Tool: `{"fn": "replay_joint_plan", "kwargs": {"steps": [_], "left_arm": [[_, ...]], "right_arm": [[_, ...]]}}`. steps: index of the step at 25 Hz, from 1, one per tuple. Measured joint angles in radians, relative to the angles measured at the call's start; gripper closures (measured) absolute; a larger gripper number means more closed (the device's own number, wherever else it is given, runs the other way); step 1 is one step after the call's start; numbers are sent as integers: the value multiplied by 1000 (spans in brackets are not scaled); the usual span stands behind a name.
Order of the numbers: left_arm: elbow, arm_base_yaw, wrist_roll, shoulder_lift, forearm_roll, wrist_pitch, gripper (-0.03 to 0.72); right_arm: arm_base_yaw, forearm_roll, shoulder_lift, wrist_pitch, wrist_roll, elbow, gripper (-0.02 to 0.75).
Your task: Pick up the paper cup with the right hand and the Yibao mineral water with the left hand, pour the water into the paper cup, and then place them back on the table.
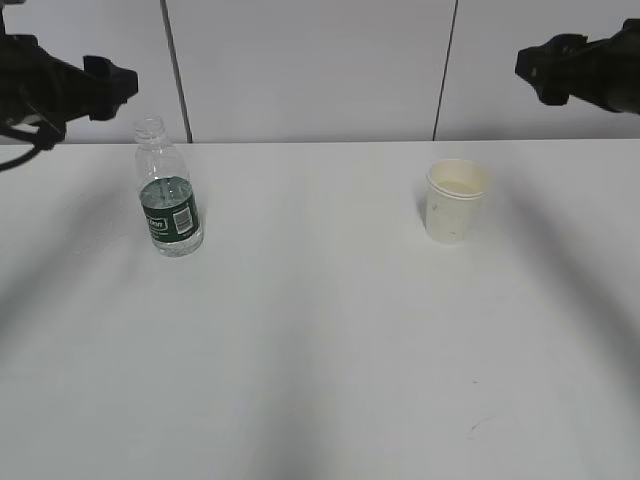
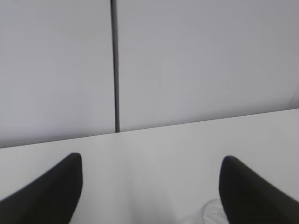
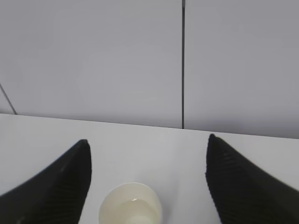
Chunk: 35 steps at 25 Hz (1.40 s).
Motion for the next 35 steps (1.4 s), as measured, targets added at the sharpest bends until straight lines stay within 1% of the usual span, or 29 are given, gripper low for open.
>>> {"fn": "replay_joint_plan", "kwargs": {"steps": [4,9,12,16,19,22,25,32,34,35], "left_arm": [[-95,-33,-24,-68,-11,259,152],[-233,-103,-25,-97,-56,642,181],[-306,-130,-25,-98,-101,803,191],[-392,-138,-16,-99,-180,954,196],[-447,-138,20,-99,-243,1053,198],[-495,-138,59,-99,-298,1145,202],[-529,-138,90,-99,-337,1246,209],[-551,-138,155,-100,-356,1464,216],[-552,-138,178,-101,-356,1513,218],[-552,-138,187,-101,-359,1528,219]], "right_arm": [[0,-71,-18,186,110,-98,145],[0,-82,-18,408,161,-192,145],[0,-82,-18,535,163,-243,145],[0,-69,-18,683,157,-316,146],[0,10,-18,802,75,-370,158],[0,130,-18,912,-52,-418,172],[0,215,-18,1050,-135,-478,181],[0,333,-18,1435,-262,-601,185],[0,355,-18,1513,-285,-614,186],[0,363,-18,1527,-299,-616,186]]}}
